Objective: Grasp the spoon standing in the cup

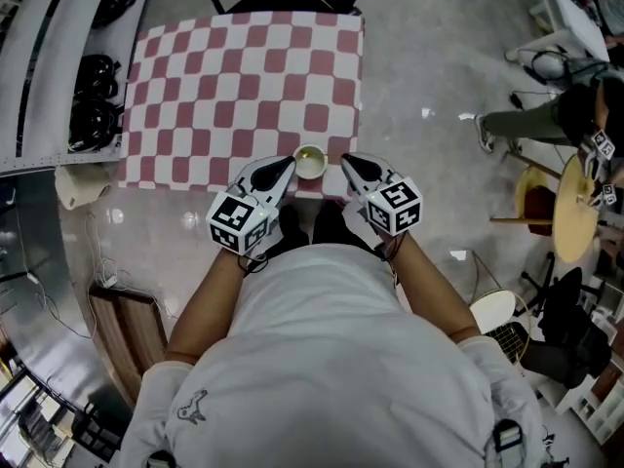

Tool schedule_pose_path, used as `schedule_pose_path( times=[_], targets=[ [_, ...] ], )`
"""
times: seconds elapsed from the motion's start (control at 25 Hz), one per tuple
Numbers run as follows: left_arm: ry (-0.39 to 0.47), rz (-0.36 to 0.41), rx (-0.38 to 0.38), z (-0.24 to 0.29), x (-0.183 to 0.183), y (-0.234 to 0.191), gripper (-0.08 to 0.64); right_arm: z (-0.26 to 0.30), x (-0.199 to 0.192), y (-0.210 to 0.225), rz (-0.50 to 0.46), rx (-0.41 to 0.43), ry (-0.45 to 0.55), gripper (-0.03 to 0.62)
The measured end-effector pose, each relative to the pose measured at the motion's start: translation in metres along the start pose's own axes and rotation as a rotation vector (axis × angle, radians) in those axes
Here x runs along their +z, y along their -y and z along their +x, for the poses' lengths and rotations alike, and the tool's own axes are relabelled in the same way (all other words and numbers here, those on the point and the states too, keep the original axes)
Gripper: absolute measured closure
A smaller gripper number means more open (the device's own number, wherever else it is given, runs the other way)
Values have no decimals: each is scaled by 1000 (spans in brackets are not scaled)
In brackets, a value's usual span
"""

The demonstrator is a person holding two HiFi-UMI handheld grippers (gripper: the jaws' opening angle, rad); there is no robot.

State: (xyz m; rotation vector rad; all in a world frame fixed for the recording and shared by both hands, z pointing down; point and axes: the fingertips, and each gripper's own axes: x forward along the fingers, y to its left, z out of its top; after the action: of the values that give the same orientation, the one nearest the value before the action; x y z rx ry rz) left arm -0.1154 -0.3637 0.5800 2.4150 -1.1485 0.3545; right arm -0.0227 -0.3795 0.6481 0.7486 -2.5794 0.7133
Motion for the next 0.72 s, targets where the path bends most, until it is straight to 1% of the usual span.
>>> schedule_pose_path(
  times=[0.24, 0.4, 0.56, 0.72],
  targets=[
    [75, 68, -2, -13, 26, -3, 545, -18, 44, -19, -67, -24, 97, 558],
    [108, 94, 2, -36, 42, -3, 546, -30, 67, -43, -83, -37, 147, 558],
    [162, 131, 8, -53, 63, -7, 545, -38, 97, -62, -106, -47, 213, 558],
    [202, 153, 7, -72, 73, -7, 545, -47, 119, -80, -135, -66, 265, 558]
  ],
)
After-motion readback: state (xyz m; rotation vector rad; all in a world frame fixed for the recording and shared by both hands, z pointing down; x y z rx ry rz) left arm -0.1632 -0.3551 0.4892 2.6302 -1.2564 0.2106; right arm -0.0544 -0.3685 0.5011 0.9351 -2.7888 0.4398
